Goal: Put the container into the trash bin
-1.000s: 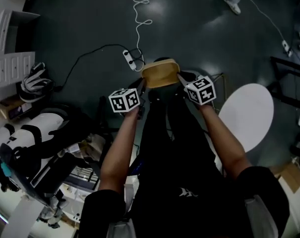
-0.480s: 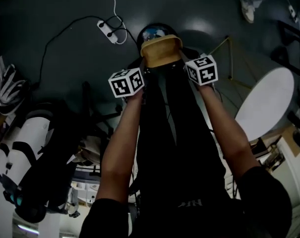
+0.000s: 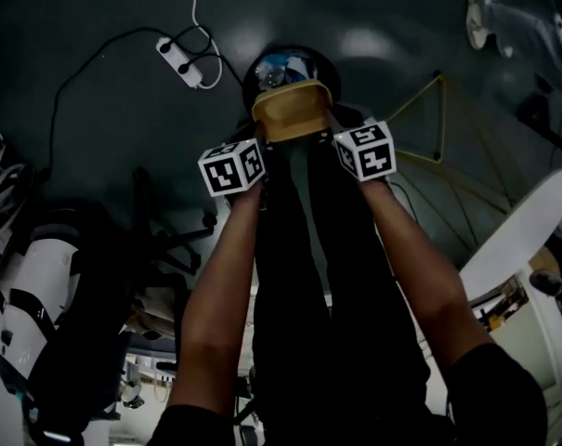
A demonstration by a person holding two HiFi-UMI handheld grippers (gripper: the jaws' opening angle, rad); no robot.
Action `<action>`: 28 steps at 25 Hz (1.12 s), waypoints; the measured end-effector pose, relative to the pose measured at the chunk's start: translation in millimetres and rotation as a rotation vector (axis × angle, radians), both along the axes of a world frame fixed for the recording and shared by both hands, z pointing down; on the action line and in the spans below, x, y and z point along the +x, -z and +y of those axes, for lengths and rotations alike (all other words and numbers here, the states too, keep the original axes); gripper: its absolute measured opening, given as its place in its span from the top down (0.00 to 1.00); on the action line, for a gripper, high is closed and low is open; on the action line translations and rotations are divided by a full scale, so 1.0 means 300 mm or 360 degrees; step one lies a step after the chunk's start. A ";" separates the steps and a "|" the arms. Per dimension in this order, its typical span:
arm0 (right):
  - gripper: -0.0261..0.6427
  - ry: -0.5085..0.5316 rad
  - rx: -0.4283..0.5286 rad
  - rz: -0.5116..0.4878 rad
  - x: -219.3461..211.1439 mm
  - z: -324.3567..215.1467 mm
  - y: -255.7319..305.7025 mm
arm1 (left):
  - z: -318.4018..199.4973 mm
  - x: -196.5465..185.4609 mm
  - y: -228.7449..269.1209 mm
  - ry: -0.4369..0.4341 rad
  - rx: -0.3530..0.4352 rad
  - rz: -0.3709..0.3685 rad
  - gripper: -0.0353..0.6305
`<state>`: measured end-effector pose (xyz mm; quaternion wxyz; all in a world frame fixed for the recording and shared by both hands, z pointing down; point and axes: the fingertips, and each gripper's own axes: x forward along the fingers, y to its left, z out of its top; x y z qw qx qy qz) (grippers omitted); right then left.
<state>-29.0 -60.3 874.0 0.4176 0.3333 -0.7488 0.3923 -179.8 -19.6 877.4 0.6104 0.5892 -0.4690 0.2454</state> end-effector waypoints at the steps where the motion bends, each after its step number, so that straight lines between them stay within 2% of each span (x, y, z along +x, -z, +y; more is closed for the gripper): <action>1: 0.88 0.0001 -0.0015 0.0007 0.004 0.008 -0.021 | 0.003 0.003 -0.022 -0.0007 -0.0010 -0.0001 0.93; 10: 0.88 -0.0003 -0.0031 0.0048 0.037 0.022 -0.145 | 0.002 0.030 -0.161 -0.0026 -0.0037 -0.0013 0.93; 20: 0.88 -0.0013 -0.0024 0.0090 0.040 -0.002 -0.175 | -0.014 0.040 -0.193 -0.0030 -0.0026 0.0023 0.93; 21: 0.88 -0.0019 -0.0023 0.0106 0.046 -0.005 -0.178 | -0.013 0.044 -0.195 -0.0021 -0.0028 0.0030 0.90; 22: 0.88 -0.0028 -0.0023 0.0120 0.053 -0.007 -0.180 | -0.012 0.049 -0.197 -0.0015 -0.0032 0.0033 0.80; 23: 0.88 -0.0037 -0.0024 0.0131 0.058 -0.008 -0.181 | -0.013 0.055 -0.198 -0.0015 -0.0036 0.0033 0.75; 28: 0.85 -0.0021 -0.0037 0.0134 0.049 0.014 -0.154 | -0.014 0.085 -0.163 -0.0043 -0.0007 0.0047 0.75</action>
